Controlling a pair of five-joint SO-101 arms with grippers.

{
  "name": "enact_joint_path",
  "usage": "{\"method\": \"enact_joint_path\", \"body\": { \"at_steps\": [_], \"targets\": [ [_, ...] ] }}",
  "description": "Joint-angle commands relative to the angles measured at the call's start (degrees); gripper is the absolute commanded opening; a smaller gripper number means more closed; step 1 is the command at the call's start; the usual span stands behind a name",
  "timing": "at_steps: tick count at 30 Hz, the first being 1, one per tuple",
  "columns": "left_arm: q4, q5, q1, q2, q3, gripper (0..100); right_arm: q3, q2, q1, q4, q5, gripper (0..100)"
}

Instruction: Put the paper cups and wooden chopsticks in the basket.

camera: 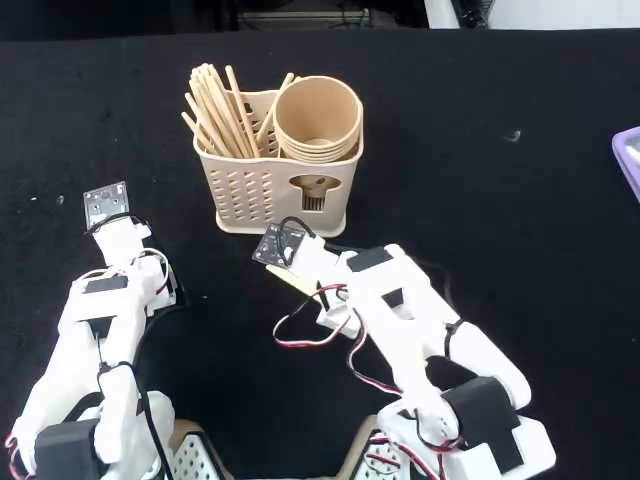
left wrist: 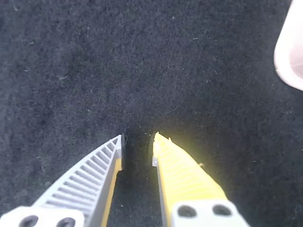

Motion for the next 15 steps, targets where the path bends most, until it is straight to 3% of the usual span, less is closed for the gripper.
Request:
{"method": "enact_joint_path", "body": {
  "at_steps": [1, 15],
  "targets": [
    [-0.70, -0.35, 0.75, 0.09, -2.86, 12, 1.19, 0.66, 0.62, 2.02, 1.23, 12.3],
    [-0.70, -0.35, 0.75, 0.09, -2.77, 12, 2.77, 1.19, 0.62, 5.01, 5.36, 13.4]
  ]
}}
